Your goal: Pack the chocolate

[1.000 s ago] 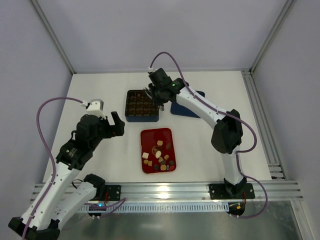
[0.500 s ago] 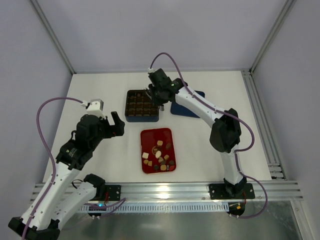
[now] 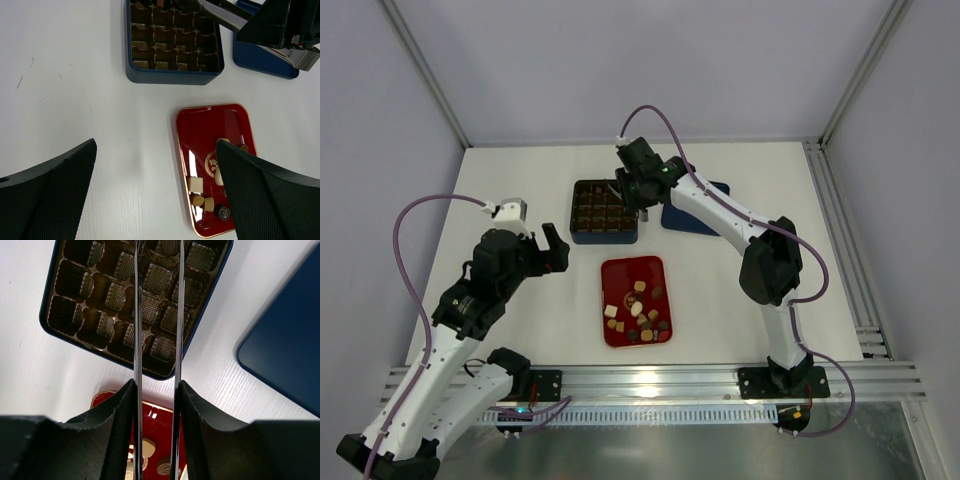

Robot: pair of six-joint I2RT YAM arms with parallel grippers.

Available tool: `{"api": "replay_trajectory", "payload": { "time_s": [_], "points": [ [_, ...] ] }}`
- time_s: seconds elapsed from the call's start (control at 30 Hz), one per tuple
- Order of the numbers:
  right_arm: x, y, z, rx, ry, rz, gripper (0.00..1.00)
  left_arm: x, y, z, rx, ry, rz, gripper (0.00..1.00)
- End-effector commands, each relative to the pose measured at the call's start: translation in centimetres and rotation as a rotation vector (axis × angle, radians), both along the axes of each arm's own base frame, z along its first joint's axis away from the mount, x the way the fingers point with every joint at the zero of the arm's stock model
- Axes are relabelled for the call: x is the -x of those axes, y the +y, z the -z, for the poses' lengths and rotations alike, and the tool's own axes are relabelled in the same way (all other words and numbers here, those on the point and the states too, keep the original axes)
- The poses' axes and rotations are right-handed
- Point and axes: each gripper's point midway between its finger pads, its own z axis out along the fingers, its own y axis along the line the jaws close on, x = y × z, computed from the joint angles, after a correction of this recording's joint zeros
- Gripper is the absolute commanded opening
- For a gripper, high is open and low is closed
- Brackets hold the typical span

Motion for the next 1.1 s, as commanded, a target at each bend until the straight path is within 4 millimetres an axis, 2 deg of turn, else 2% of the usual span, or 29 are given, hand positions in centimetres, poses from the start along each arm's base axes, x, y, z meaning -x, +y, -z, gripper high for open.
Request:
{"api": "replay_trajectory", "payload": {
  "time_s": [0.0, 0.13, 0.23, 0.27, 0.3, 0.33, 0.37, 0.4, 0.47, 0.5, 0.57, 0.63, 0.67, 0.73, 0.77, 0.83, 0.9, 0.97, 1.07],
  "points": [
    [-0.7, 0.1, -2.3, -0.035, -0.052, 0.013, 0.41, -0.3, -0.1, -1.3, 0.021, -0.039, -0.006, 1.0],
    [-0.2, -0.6, -5.3, -0.059, -0.094, 0.013, 0.41, -0.3, -0.2, -1.3, 0.025, -0.037, -0.005, 1.0],
    [1.1, -1.4, -6.4, -0.06, -0.095, 0.004, 0.41, -0.3, -0.3, -1.1, 0.027, -0.033, 0.0, 1.0],
    [1.9, -1.9, -8.1, -0.08, -0.118, 0.003, 0.41, -0.3, -0.3, -1.1, 0.029, -0.033, 0.001, 1.0],
    [2.7, -2.6, -7.4, -0.061, -0.1, 0.003, 0.41, -0.3, -0.4, -1.2, 0.031, -0.034, 0.002, 1.0],
    [3.7, -2.8, -7.8, -0.066, -0.103, -0.005, 0.41, -0.3, -0.4, -1.2, 0.031, -0.034, 0.002, 1.0],
    [4.8, -3.6, -9.3, -0.087, -0.123, -0.004, 0.4, -0.3, -0.4, -1.2, 0.031, -0.034, 0.002, 1.0],
    [6.1, -4.4, -8.2, -0.07, -0.095, -0.008, 0.41, -0.2, -0.3, -1.3, 0.031, -0.035, 0.002, 1.0],
    [8.3, -4.8, -8.0, -0.075, -0.084, -0.029, 0.41, -0.3, -0.4, -1.3, 0.032, -0.038, 0.006, 1.0],
    [10.2, -5.9, -7.8, -0.069, -0.08, -0.034, 0.4, -0.3, -0.4, -1.2, 0.032, -0.035, 0.007, 1.0],
    [12.7, -6.4, -7.2, -0.062, -0.058, -0.056, 0.4, -0.2, -0.5, -1.2, 0.035, -0.033, 0.011, 1.0],
    [15.2, -7.9, -6.5, -0.052, -0.036, -0.042, 0.4, -0.2, -0.5, -1.3, 0.034, -0.035, 0.011, 1.0],
    [17.1, -8.2, -5.2, -0.021, -0.001, -0.066, 0.4, -0.3, -0.5, -1.3, 0.033, -0.034, 0.011, 1.0],
    [19.1, -9.1, -5.4, -0.034, 0.003, -0.05, 0.41, -0.2, -0.5, -1.3, 0.035, -0.037, 0.011, 1.0],
    [20.2, -9.8, -4.3, -0.008, 0.034, -0.054, 0.41, -0.2, -0.5, -1.3, 0.035, -0.037, 0.011, 1.0],
    [22.3, -9.8, -4.1, -0.023, 0.051, -0.06, 0.4, -0.1, -0.5, -1.4, 0.037, -0.039, 0.013, 1.0],
    [24.3, -9.8, -3.0, -0.008, 0.085, -0.09, 0.4, -0.1, -0.6, -1.4, 0.038, -0.038, 0.016, 1.0],
    [25.5, -9.5, -2.5, -0.017, 0.106, -0.108, 0.4, -0.1, -0.6, -1.4, 0.038, -0.038, 0.017, 1.0],
    [27.1, -8.1, -2.2, -0.042, 0.121, -0.172, 0.4, -0.1, -0.6, -1.4, 0.04, -0.039, 0.018, 1.0]
  ]
}}
